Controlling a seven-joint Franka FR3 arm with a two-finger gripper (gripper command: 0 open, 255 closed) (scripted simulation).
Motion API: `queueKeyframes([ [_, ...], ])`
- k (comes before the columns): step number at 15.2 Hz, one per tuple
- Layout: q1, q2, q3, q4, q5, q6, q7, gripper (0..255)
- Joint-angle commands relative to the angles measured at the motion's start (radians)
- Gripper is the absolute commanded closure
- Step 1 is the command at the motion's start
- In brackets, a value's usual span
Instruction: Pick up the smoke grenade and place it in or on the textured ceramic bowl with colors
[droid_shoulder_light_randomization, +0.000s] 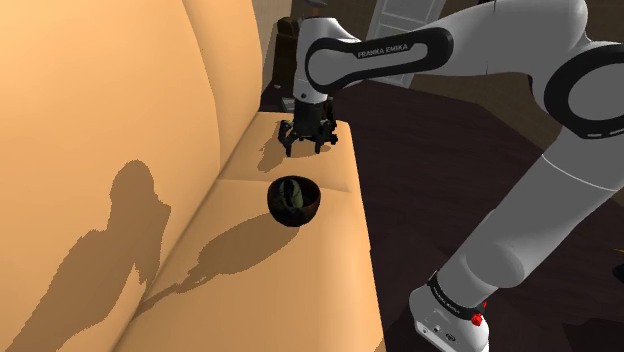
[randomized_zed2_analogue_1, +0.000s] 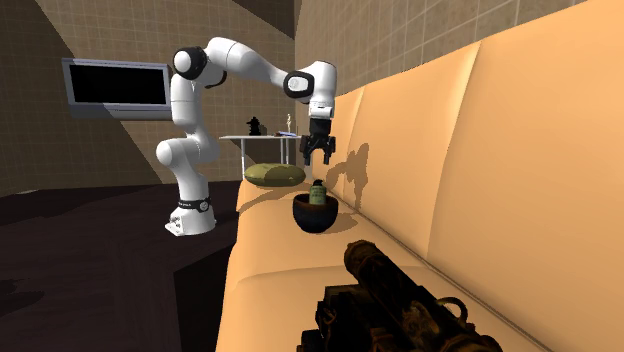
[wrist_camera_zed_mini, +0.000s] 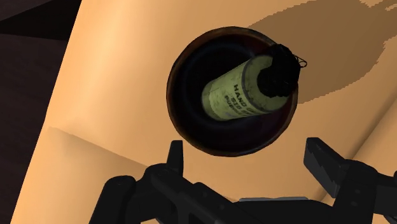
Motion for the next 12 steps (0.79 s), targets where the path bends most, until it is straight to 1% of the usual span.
queueKeyframes([
  [1, 0.000, 0.000, 0.000, 0.000, 0.000, 0.000, 0.000, 0],
  [5, -0.001, -0.009, -0.001, 0.118, 0.002, -0.126, -0.001, 0],
  [12, -0.001, -0.009, -0.001, 0.118, 0.002, -0.126, -0.001, 0],
])
